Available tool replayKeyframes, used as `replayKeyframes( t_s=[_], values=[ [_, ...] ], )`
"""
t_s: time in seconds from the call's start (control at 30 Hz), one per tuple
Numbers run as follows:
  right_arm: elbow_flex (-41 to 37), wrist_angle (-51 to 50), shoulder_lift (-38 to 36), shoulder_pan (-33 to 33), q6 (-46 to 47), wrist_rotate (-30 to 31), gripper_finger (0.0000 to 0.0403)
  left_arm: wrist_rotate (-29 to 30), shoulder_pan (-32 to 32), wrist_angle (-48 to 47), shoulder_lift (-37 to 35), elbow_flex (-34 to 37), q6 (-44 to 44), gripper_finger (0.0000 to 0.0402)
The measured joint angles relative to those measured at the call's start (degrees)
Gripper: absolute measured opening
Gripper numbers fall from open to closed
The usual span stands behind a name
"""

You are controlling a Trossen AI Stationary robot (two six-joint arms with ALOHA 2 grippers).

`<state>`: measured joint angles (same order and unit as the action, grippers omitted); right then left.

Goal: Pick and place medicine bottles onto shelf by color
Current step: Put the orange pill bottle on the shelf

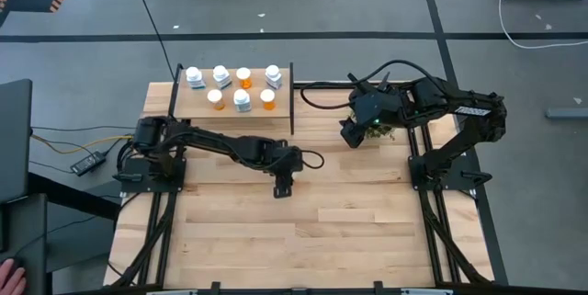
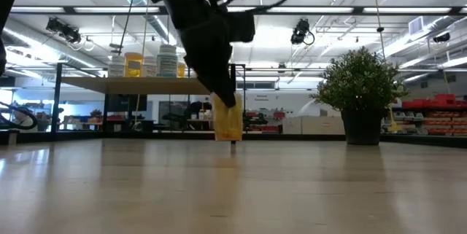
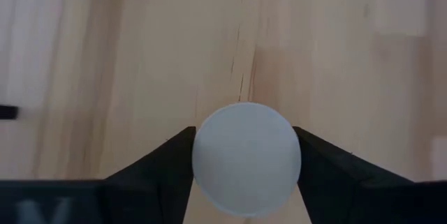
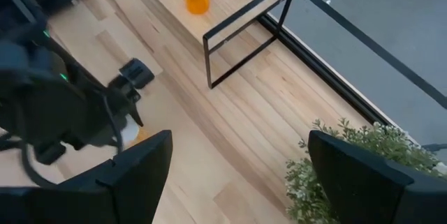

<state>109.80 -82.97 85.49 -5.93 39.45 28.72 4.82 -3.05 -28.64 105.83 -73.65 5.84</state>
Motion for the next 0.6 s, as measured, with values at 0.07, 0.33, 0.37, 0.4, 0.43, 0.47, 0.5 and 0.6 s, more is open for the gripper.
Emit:
replayKeyframes(
  t_s=[0.07, 0.33, 0.37, 0.4, 0.43, 0.47, 0.5, 0.6],
  values=[
    [0.0, -0.68, 0.0, 0.0, -0.02, -0.01, 0.0342, 0.02, 0.0, -0.44, -1.33, 0.0, 0.46, 0.0222],
    [0.0, -3.39, 0.0, 0.0, 0.03, 0.61, 0.0342, 0.2, 0.0, -6.96, -8.78, -0.02, 2.42, 0.0219],
    [0.0, -3.66, 0.0, 0.0, 0.03, 1.12, 0.0342, 0.25, 0.0, -8.33, -9.91, -0.03, 2.77, 0.022],
    [0.0, -3.98, 0.0, 0.0, 0.02, 1.59, 0.0342, 0.26, 0.04, -10.68, -10.79, -0.02, 2.92, 0.0222],
    [0.0, -4.2, 0.0, 0.0, 0.1, 1.89, 0.0342, 0.28, 0.07, -12.16, -11.83, -0.02, 3.02, 0.0224],
    [0.0, -4.3, 0.0, 0.0, 0.26, 2.46, 0.0342, 0.31, 0.07, -13.42, -12.99, -0.02, 3.32, 0.0226],
    [0.0, -4.4, 0.0, 0.0, 0.3, 2.72, 0.0342, 0.48, 0.07, -15.38, -13.87, -0.02, 3.88, 0.0228],
    [0.0, -4.57, 0.0, 0.0, 0.25, 2.83, 0.0342, 1.58, 0.07, -19.66, -17.16, 0.02, 4.67, 0.0229]
  ],
)
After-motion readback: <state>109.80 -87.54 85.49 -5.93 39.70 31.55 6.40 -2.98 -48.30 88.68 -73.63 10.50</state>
